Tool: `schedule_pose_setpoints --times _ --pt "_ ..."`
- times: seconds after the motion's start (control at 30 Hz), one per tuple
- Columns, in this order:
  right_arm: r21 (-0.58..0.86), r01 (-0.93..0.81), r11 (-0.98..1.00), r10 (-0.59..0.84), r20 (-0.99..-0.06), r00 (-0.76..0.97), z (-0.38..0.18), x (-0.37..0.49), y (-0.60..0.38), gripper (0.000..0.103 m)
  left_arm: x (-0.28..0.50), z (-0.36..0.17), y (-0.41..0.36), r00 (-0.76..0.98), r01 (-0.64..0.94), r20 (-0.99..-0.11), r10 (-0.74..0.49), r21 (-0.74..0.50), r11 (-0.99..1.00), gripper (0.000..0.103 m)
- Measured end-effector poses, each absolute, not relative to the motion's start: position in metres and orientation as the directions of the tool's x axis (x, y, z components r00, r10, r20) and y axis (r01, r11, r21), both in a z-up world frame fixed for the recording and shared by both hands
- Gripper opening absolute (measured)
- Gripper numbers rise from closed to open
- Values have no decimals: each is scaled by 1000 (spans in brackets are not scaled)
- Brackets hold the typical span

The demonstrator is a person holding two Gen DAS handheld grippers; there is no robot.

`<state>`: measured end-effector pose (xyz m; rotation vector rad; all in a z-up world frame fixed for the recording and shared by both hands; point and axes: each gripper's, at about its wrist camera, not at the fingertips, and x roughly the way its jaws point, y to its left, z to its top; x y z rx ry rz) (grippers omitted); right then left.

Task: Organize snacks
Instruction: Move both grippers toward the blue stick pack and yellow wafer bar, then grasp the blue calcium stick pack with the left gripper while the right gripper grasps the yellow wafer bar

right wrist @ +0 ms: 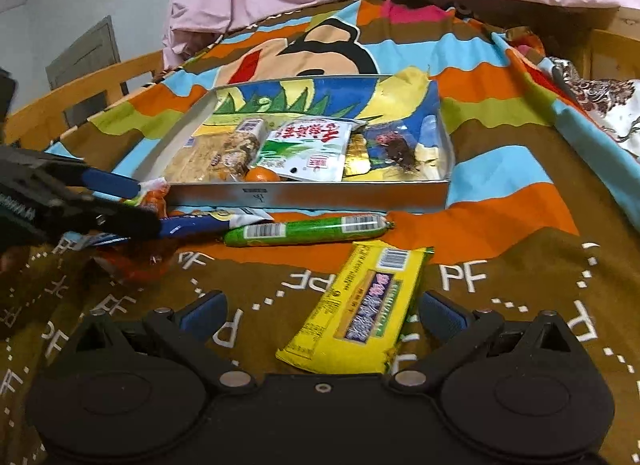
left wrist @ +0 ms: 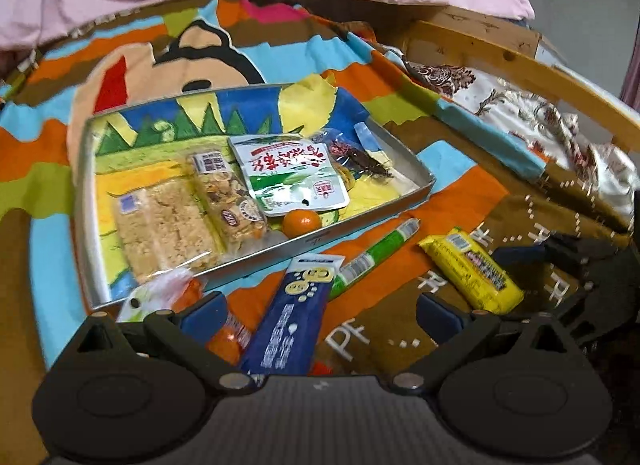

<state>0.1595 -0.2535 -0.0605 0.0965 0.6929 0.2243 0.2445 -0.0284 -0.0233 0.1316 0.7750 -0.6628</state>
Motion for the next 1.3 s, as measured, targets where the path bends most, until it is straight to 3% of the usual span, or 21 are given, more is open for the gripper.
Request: schedule_pose_setpoints --times 0.27,0.6,0.73,0.9,1.0,1.13,1.2,1.3 --pt "185 -170 968 250 -632 734 -67 169 -255 99 276 -34 -36 422 591 -745 -517 -206 780 102" --pt "154 -204 967 255 -615 746 -67 162 -249 71 257 -47 -52 407 589 -802 -437 -135 797 85" --pt "160 -227 961 277 -609 743 -67 156 -250 62 254 -45 -52 388 562 -810 -440 -171 809 73" --pt "151 -242 958 283 -604 745 -67 154 -247 63 248 -48 -59 396 564 -826 -402 -127 816 73" --pt "161 -233 959 282 -610 741 -69 156 -247 72 250 -50 -56 405 529 -822 -402 -148 836 77" --pt "150 -235 960 277 -611 741 -70 155 -245 72 255 -52 -56 422 486 -813 -401 -171 857 79" --pt "150 -237 960 278 -610 742 -70 155 -246 66 254 -53 -58 434 473 -810 -395 -168 865 77" --pt "146 -241 960 279 -608 743 -69 151 -247 60 249 -54 -61 451 463 -810 -375 -146 874 64"
